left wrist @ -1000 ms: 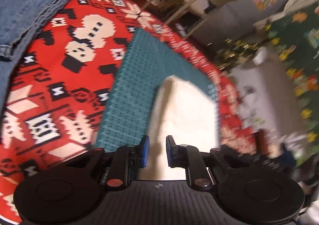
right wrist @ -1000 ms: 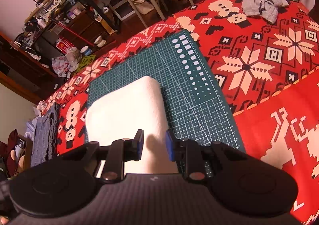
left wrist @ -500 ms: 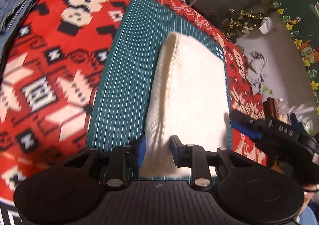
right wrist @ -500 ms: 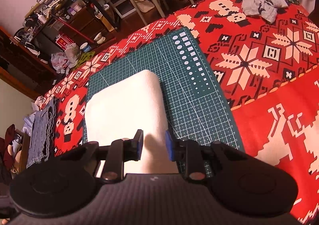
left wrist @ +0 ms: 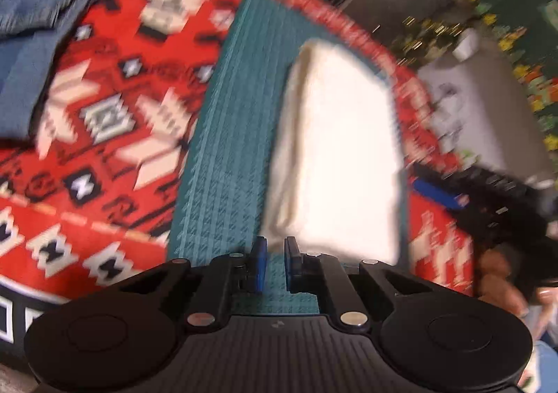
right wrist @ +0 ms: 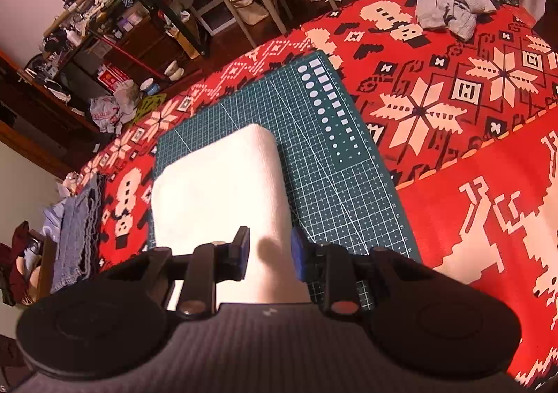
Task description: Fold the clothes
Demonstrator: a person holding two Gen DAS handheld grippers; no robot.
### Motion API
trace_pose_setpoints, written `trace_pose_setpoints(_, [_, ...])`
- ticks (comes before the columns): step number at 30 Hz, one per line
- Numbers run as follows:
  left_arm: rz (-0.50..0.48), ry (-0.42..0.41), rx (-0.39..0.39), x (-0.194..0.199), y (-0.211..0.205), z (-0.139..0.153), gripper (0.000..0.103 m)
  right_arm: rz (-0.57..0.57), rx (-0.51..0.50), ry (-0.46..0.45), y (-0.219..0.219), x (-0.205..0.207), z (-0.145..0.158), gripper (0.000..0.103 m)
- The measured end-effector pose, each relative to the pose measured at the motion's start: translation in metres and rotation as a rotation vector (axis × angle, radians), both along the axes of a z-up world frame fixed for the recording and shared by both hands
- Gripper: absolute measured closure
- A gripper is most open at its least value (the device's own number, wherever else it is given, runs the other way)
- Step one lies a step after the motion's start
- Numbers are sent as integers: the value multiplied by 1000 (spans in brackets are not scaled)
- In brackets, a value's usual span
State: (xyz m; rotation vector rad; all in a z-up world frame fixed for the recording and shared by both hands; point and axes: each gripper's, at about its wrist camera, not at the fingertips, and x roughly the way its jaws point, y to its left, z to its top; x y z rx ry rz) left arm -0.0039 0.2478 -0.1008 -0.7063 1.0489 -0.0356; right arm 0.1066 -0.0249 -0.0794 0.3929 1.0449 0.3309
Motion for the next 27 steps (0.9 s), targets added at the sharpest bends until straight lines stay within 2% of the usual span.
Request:
trace_pose_setpoints(3, [37,-89,-17,-4,8,11,94,-1,11,-2,-2,1,1,73])
trace_pose_setpoints(6, [78,-107,-25,2,13,8,94,-2,20,4,-1,4,0,73])
trace_pose_setpoints(12, [48,-89,-52,20,8,0,97,8,15,9,3,5,-3,73])
trace_pose_setpoints(16, [9,-33,11,18,-2,-3,97,5,12,10,3,4,-3,73])
trace_pose_setpoints(21, [-12,-49,106,11,-13,1,102,-4,1,19,2,3,-4,73])
trace_pose_setpoints(25, [-37,-23,115,8,-15,-1,103,-5,5,17,0,2,-2,73])
trace_pose_setpoints(27, [-34,-25,79,5,-11,0,103,-8,12,17,-2,2,-2,72])
